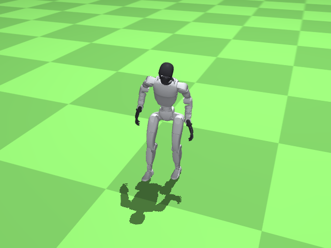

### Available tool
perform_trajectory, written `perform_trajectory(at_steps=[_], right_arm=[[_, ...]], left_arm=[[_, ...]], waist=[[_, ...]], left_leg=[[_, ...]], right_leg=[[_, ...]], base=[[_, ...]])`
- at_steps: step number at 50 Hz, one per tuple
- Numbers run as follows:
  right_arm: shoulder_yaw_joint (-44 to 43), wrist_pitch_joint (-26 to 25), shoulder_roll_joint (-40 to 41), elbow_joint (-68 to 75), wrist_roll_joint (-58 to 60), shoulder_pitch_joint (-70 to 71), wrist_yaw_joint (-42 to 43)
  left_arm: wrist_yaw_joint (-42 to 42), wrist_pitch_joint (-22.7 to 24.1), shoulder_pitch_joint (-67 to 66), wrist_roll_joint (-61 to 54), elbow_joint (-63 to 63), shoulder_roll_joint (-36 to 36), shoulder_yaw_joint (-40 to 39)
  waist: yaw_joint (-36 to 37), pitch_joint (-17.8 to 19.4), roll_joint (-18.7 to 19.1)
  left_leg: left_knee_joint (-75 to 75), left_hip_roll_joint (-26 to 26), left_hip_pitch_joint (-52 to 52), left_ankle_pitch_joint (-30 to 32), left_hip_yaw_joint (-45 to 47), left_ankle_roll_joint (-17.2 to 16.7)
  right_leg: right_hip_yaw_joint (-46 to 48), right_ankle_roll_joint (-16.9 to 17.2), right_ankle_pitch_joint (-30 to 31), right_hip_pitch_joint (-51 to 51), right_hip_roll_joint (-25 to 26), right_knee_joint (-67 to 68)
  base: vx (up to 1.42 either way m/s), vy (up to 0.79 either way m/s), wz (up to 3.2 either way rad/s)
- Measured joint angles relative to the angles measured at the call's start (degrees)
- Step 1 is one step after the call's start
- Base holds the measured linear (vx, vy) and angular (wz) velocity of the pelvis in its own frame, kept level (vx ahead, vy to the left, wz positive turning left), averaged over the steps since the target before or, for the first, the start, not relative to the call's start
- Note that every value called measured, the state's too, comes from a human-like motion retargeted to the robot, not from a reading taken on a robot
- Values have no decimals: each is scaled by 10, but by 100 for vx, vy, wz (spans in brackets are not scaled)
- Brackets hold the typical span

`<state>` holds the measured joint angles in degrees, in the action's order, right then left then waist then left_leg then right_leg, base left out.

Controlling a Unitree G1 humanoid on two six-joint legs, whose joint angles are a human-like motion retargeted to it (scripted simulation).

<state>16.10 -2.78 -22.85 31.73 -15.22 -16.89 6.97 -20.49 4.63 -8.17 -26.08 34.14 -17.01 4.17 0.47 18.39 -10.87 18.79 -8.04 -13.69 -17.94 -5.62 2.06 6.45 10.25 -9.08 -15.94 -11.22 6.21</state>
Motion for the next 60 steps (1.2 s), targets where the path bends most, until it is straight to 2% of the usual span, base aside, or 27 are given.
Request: perform_trajectory(at_steps=[2, 5, 8, 10, 13, 15, 18, 20, 23, 25, 27, 30, 32, 35, 38, 40, 42, 44, 45, 46, 47, 49, 51, 53, 55, 58, 60], right_arm=[[19, -8, -7, 3, 3, 30, -14], [39, -7, -25, 20, 8, 90, -13], [66, -20, -49, 99, 12, 189, -4], [84, -38, -64, 183, 27, 276, -11], [99, -53, -91, 258, 59, 375, -20], [101, -39, -117, 223, 51, 392, 7], [62, 10, -157, 42, -7, 306, 68], [12, 41, -168, -83, -39, 213, 80], [-62, 70, -169, -201, -58, 72, 76], [-113, 76, -177, -255, -57, -18, 67], [-164, 75, -197, -288, -48, -80, 59], [-248, 70, -243, -300, -29, -123, 61], [-311, 61, -279, -274, -23, -124, 66], [-401, 46, -341, -197, -37, -106, 72], [-477, 32, -418, -94, -73, -88, 77], [-525, 23, -476, -22, -99, -86, 77], [-580, 16, -536, 54, -125, -98, 68], [-649, 7, -596, 132, -147, -122, 48], [-685, 0, -623, 168, -152, -135, 37], [-722, -8, -642, 190, -144, -143, 36], [-757, -15, -655, 207, -135, -149, 39], [-812, -19, -652, 207, -114, -150, 73], [-837, -14, -624, 179, -111, -145, 117], [-828, -8, -585, 148, -122, -128, 151], [-795, -7, -553, 135, -132, -102, 168], [-737, -15, -540, 166, -151, -52, 175], [-702, -17, -548, 196, -165, -10, 183]], left_arm=[[-15, 2, 23, -22, -27, 15, -7], [-18, 9, 46, -36, -63, 42, -10], [-11, 25, 47, -83, -37, 61, 11], [0, 21, 41, -113, 26, 63, 29], [52, -33, 11, -91, 159, 51, 43], [98, -70, -21, -21, 238, 32, 37], [127, -91, -91, 99, 303, -15, 13], [118, -94, -132, 135, 321, -48, -6], [96, -93, -160, 135, 348, -79, -39], [93, -96, -168, 136, 370, -92, -55], [96, -95, -161, 135, 392, -110, -59], [109, -98, -140, 144, 415, -149, -52], [119, -98, -123, 143, 427, -180, -44], [128, -91, -103, 124, 441, -226, -40], [132, -76, -101, 82, 433, -268, -48], [132, -63, -108, 46, 412, -295, -59], [127, -47, -125, 17, 378, -325, -83], [116, -38, -150, -11, 328, -344, -134], [105, -36, -162, -28, 298, -348, -168], [88, -34, -170, -52, 262, -340, -207], [71, -30, -175, -75, 225, -330, -244], [44, -18, -171, -113, 148, -300, -298], [27, -4, -154, -143, 74, -268, -312], [21, 3, -128, -155, 17, -251, -290], [23, -2, -105, -145, -14, -258, -254], [29, -19, -68, -115, -6, -303, -207], [32, -32, -29, -103, 26, -335, -185]], waist=[[19, 44, 8], [44, 108, 55], [58, 114, 89], [70, 114, 103], [95, 114, 106], [111, 109, 96], [117, 48, 66], [102, -3, 51], [38, -79, 64], [-17, -124, 85], [-60, -159, 85], [-97, -190, 67], [-106, -190, 56], [-114, -174, 49], [-114, -169, 57], [-108, -172, 60], [-109, -172, 72], [-113, -164, 106], [-113, -158, 131], [-104, -143, 152], [-97, -124, 171], [-107, -62, 197], [-134, 7, 216], [-153, 71, 231], [-155, 110, 243], [-139, 114, 262], [-135, 114, 273]], left_leg=[[106, 1, -52, -38, 16, -6], [243, 23, -112, -128, 20, 4], [398, 26, -220, -213, 14, 34], [498, 29, -287, -247, 18, 40], [569, 40, -314, -280, 32, 43], [559, 44, -287, -288, 37, 48], [432, 44, -218, -240, 21, 42], [278, 44, -144, -162, -8, 26], [10, 73, -13, 49, -53, -16], [-98, 103, 48, 173, -52, -49], [-130, 115, 83, 197, -19, -67], [-130, 128, 135, 156, 28, -67], [-117, 138, 177, 170, 37, -74], [-100, 148, 239, 239, -14, -113], [-111, 150, 283, 275, -84, -167], [-126, 138, 302, 273, -90, -171], [-143, 155, 315, 254, -92, -171], [-139, 209, 322, 195, -94, -164], [-123, 246, 321, 149, -90, -153], [-70, 263, 315, 74, -68, -130], [-11, 280, 308, -2, -52, -113], [126, 313, 291, -139, -58, -104], [243, 334, 273, -224, -98, -101], [355, 344, 248, -257, -132, -104], [466, 347, 209, -242, -144, -106], [567, 352, 156, -205, -130, -102], [580, 357, 152, -205, -117, -102]], right_leg=[[5, -18, -35, -26, -4, 63], [8, -55, -121, -110, 7, 246], [7, -66, -193, -247, 1, 445], [3, -74, -230, -321, -5, 551], [-3, -80, -266, -364, -7, 638], [-2, -79, -277, -348, -6, 642], [16, -68, -247, -276, 1, 530], [43, -60, -176, -196, 7, 396], [107, -49, 37, -60, 24, 185], [124, -55, 192, 3, 38, 84], [88, -18, 263, 25, 34, 23], [45, 33, 219, 14, 2, -12], [70, 45, 169, -2, -25, -20], [148, 47, 102, -26, -56, -36], [217, 47, 22, -77, -73, -59], [235, 47, -23, -124, -88, -72], [246, 47, -17, -163, -98, -59], [258, 47, 44, -205, -102, 10], [263, 47, 79, -235, -103, 71], [245, 46, 85, -297, -113, 186], [228, 44, 82, -356, -127, 302], [205, 38, 42, -444, -174, 514], [191, 32, 3, -480, -224, 642], [180, 26, -22, -490, -256, 714], [167, 19, -33, -505, -272, 757], [150, 16, -38, -546, -279, 793], [142, 20, -45, -567, -281, 809]], base=[[-7, -9, 16], [-4, -7, 4], [0, -11, 8], [8, -14, -6], [22, -16, -27], [37, -19, -25], [53, -23, 21], [64, -25, 101], [64, -20, 198], [59, -17, 254], [48, -22, 223], [35, -28, 130], [27, -29, 46], [24, -30, 8], [17, -23, -30], [11, -10, -46], [12, -16, 10], [13, -20, 44], [8, -12, -8], [4, -7, -53], [-3, -4, -77], [-10, -6, 10], [-13, -4, 93], [-13, -4, 83], [-9, -5, 28], [0, -2, -19], [3, -2, -25]])
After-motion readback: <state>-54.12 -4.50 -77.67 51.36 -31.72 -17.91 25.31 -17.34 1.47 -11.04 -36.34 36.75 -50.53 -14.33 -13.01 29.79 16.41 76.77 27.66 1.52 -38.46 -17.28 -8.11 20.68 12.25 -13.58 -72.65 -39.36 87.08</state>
